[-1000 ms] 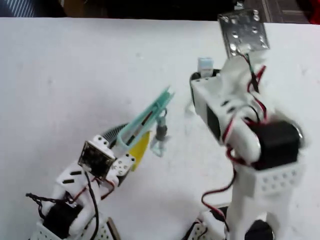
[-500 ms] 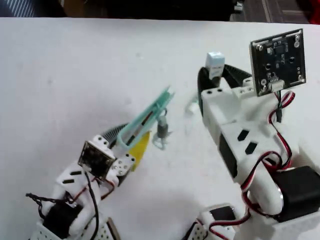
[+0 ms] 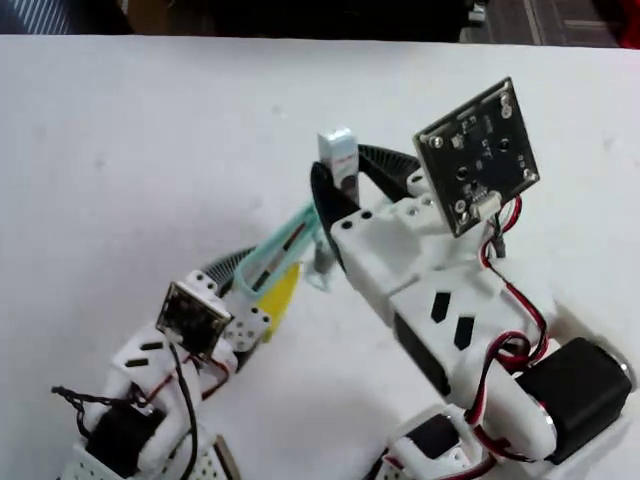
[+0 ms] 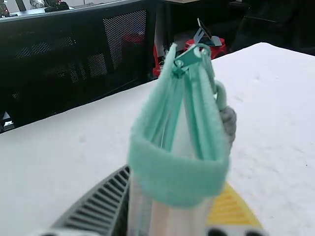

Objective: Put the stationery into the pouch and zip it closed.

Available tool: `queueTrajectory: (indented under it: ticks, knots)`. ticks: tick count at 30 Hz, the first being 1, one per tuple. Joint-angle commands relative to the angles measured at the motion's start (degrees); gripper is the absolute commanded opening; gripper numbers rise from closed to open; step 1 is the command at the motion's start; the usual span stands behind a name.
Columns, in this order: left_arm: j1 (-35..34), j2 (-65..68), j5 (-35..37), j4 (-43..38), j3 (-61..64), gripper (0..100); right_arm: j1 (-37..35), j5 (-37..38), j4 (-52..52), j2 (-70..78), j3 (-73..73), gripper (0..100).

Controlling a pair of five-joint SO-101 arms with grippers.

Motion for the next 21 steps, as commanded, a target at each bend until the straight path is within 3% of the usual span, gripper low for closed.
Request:
queueTrajectory:
  ticks: [1,15,21]
  knots:
    - [0.7,-0.2,-0.3,0.1,-0.4,17,-0.6,0.3,-1.5,-0.7,-1.4,1.6]
    - [0.7,-0.2,-0.3,0.1,-0.4,17,-0.6,0.0,-7.3,-0.2,-1.1,1.6]
    - [0.7,-0.2,-0.3,0.1,-0.4,17,-0.7,-0.1,-17.8,-0.4,11.6,1.6]
